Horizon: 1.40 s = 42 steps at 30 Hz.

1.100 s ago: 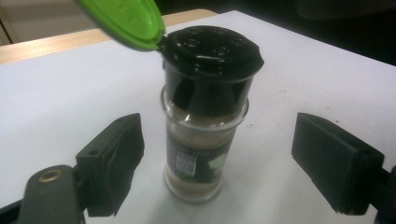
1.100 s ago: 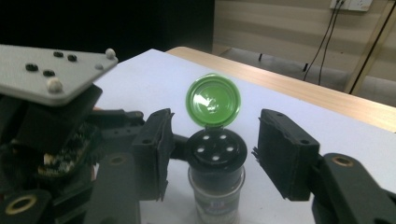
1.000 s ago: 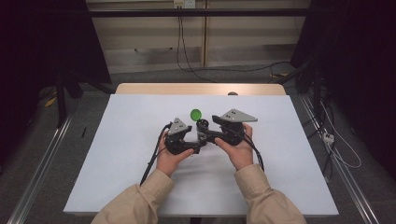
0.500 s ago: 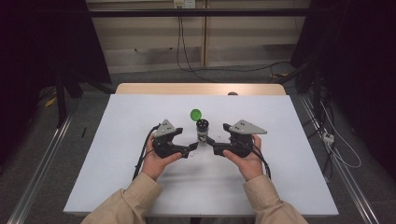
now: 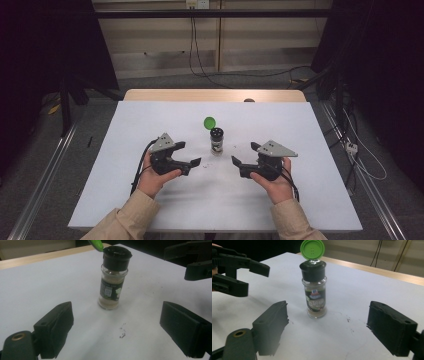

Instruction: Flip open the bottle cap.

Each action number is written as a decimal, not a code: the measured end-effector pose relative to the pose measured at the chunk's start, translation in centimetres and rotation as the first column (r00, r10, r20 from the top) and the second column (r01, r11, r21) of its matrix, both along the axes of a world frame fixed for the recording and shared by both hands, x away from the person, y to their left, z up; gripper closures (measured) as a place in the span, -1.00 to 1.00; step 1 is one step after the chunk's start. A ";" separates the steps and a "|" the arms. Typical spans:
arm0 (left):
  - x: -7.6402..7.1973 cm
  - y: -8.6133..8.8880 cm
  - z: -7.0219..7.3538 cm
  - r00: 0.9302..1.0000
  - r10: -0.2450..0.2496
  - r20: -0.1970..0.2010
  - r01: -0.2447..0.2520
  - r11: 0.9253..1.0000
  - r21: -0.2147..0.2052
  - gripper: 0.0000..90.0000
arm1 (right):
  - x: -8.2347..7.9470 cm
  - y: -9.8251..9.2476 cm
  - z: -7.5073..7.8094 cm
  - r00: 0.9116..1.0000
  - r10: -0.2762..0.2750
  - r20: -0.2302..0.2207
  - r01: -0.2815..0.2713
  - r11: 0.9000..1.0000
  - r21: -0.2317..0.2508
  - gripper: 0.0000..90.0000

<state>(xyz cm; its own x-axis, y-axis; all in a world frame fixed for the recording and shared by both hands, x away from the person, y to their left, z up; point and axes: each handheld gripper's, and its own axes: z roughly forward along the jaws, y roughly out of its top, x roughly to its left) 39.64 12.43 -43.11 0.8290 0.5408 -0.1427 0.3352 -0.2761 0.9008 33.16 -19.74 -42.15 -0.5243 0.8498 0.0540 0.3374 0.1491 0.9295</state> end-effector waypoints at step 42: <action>-1.5 6.8 -0.7 0.998 0.058 0.001 -0.058 0.998 0.028 -0.78 | -3.6 -4.6 -2.5 0.998 -0.060 -0.022 0.059 0.998 -0.035 -0.69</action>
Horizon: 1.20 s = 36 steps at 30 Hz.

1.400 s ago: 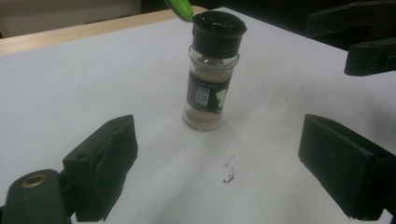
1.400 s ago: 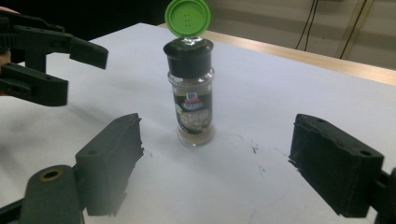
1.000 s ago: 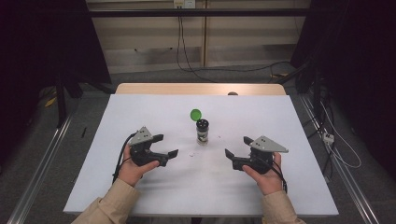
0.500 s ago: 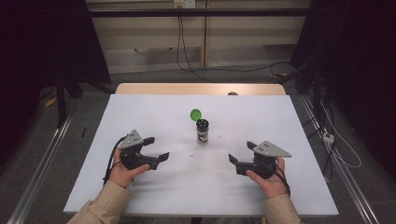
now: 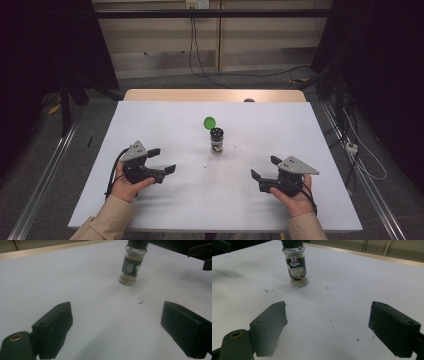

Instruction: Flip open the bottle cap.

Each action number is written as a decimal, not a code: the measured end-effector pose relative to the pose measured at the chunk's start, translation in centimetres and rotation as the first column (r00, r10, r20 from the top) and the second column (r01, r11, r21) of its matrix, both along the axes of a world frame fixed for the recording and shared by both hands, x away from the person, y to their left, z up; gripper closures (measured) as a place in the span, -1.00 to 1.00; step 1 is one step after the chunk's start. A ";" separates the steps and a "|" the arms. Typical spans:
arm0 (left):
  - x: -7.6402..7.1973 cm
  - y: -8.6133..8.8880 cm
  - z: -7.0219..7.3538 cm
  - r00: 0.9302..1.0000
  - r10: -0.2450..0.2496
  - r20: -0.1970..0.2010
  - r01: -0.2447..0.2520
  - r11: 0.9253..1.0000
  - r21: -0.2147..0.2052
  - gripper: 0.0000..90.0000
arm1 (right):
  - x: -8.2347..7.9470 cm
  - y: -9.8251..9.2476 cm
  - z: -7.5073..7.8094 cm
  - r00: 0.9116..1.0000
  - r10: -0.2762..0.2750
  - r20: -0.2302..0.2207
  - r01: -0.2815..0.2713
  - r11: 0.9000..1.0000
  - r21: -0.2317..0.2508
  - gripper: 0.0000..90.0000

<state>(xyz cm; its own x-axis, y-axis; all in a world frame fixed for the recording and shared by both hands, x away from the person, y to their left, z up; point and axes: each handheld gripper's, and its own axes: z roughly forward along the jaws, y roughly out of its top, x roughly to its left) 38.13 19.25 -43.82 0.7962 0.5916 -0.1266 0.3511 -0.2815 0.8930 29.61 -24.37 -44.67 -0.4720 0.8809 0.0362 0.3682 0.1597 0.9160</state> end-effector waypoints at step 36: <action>-0.7 3.6 -0.2 0.999 0.048 -0.003 -0.048 0.999 -0.005 -0.78 | -1.3 -2.6 -0.5 0.999 -0.036 -0.001 0.036 0.999 0.004 -0.70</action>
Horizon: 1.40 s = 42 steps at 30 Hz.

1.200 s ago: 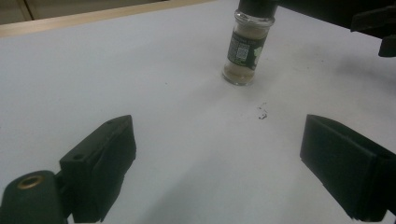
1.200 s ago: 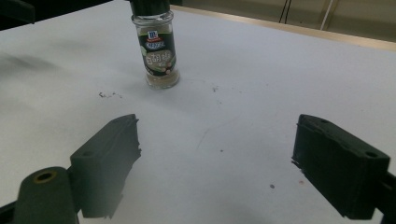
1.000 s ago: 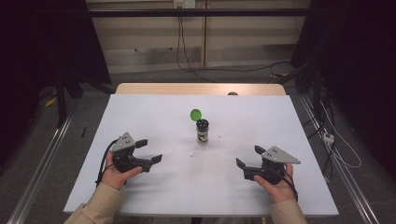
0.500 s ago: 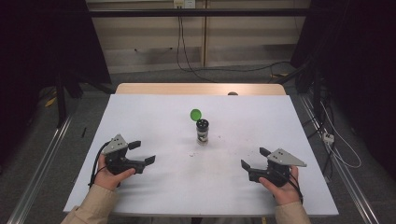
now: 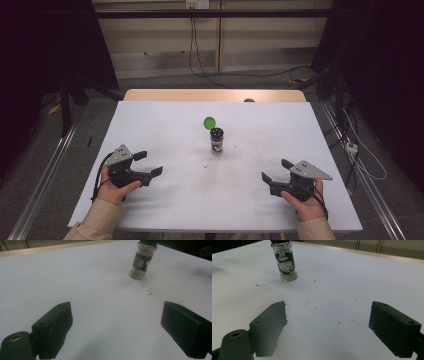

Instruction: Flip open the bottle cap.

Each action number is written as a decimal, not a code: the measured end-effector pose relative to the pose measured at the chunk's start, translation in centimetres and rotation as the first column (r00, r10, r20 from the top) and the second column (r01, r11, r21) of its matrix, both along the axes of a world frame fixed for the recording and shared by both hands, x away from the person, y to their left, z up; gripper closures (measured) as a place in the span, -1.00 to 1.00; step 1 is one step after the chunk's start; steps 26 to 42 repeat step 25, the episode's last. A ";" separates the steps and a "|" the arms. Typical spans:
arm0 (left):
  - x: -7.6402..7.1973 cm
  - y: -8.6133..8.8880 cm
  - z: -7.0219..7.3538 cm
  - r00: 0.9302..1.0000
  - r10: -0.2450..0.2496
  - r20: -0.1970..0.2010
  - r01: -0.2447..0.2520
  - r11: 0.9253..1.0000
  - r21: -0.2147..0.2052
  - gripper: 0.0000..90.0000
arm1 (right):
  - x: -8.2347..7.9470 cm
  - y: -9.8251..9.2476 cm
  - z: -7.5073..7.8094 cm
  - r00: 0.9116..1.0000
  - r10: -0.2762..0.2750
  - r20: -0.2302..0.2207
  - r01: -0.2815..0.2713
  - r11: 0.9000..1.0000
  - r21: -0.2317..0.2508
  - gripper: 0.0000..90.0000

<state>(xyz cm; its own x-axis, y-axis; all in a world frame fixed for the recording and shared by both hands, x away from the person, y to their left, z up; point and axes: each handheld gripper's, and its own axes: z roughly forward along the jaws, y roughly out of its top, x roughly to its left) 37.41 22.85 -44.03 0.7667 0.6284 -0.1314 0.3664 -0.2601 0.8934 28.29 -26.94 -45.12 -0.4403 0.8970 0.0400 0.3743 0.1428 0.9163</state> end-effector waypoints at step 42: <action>-0.4 0.7 -0.4 1.000 0.013 -0.003 -0.013 1.000 -0.005 -0.78 | -0.2 -0.3 -0.4 1.000 0.000 0.002 0.000 1.000 -0.002 -0.70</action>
